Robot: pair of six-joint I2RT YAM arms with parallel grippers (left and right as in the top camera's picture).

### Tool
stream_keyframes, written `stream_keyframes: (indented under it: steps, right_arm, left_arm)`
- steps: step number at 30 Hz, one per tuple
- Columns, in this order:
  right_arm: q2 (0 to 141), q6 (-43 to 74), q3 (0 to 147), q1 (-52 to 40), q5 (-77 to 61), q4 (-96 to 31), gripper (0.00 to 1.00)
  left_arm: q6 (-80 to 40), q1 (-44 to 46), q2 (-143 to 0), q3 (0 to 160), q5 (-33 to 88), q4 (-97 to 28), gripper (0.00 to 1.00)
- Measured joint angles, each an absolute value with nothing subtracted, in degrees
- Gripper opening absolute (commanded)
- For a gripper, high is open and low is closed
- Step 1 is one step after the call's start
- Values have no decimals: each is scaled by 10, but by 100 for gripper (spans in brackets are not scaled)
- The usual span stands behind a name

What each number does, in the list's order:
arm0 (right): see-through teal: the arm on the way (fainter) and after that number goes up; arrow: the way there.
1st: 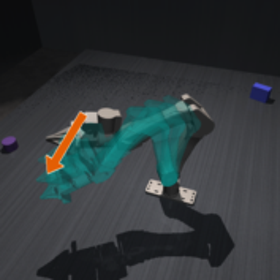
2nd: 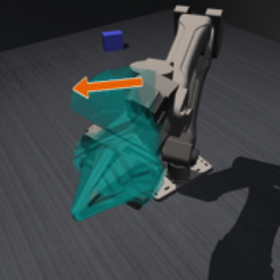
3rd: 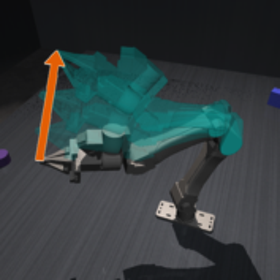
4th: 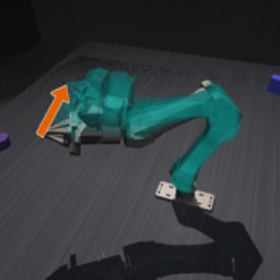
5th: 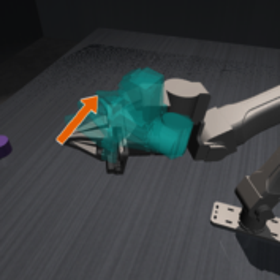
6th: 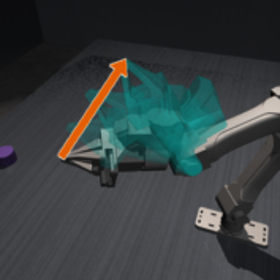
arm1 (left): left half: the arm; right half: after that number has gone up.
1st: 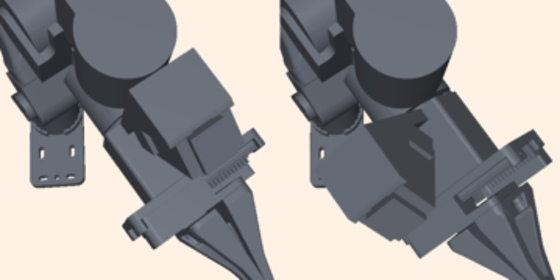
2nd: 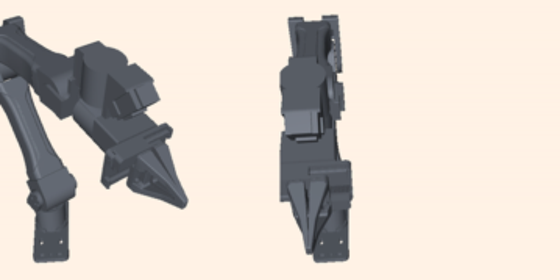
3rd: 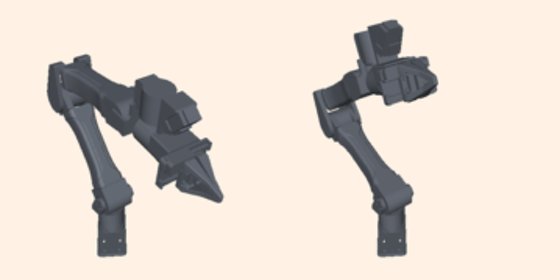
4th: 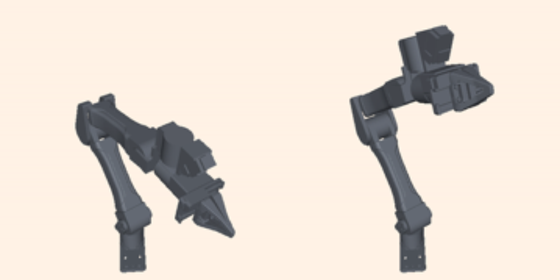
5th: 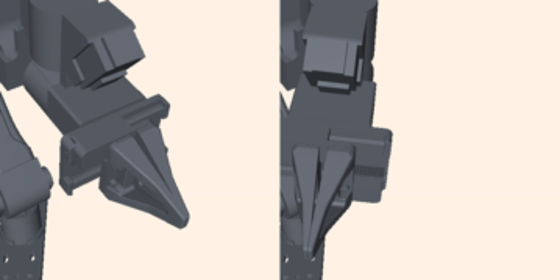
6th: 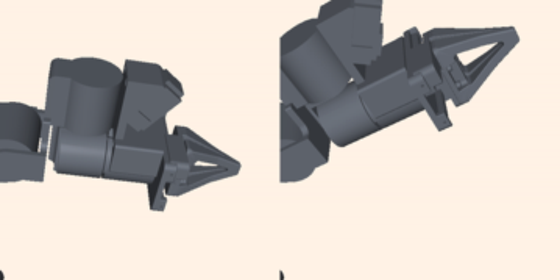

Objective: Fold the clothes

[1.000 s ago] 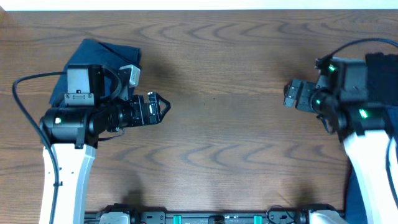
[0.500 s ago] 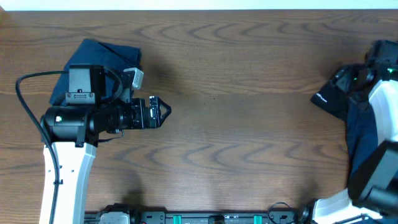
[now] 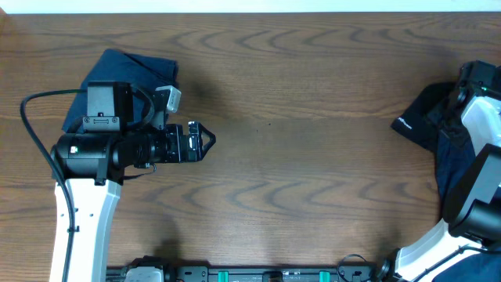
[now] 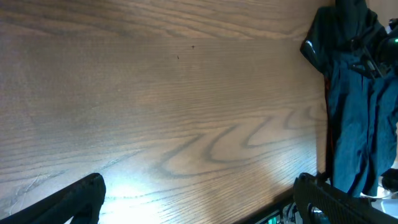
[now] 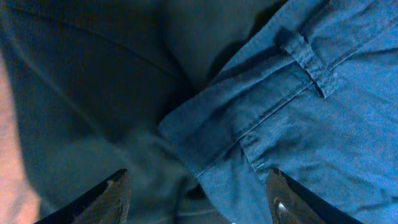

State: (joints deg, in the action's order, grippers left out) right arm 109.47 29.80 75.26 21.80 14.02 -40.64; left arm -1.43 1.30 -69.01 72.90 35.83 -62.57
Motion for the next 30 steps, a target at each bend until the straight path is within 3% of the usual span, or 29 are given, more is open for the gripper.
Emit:
stream_keyframes:
  steps: [5, 8, 11, 15, 22, 23, 25, 26, 27, 29, 30]
  right_arm:
    - [1123, 300, 753, 218, 150, -413, 58]
    - [1141, 301, 753, 218, 158, -420, 39]
    - [1145, 304, 753, 218, 176, -428, 29]
    - [1145, 304, 753, 219, 192, -436, 1]
    - [1112, 307, 753, 222, 192, -444, 1]
    - [1101, 307, 753, 222, 191, -444, 4]
    - [1076, 311, 753, 223, 190, -446, 24]
    - [1064, 313, 753, 223, 190, -445, 26]
    - [1048, 309, 753, 223, 190, -444, 21]
    - [1028, 307, 753, 223, 189, -444, 1]
    - [1020, 311, 754, 223, 189, -446, 1]
  left_arm:
    - [-15, 13, -690, 729, 359, -630, 98]
    - [-15, 13, -690, 729, 358, -630, 98]
    - [-14, 13, -690, 729, 359, -631, 98]
    - [-15, 13, -690, 729, 358, -631, 98]
    - [-15, 13, -690, 729, 358, -632, 98]
    - [-15, 13, -690, 729, 358, -632, 98]
    - [-15, 13, -690, 729, 358, -632, 98]
    - [-15, 13, -690, 729, 359, -632, 98]
    - [-15, 13, -690, 729, 358, -632, 98]
    - [-15, 13, -690, 729, 358, -632, 98]
    - [-15, 13, -690, 729, 358, -633, 98]
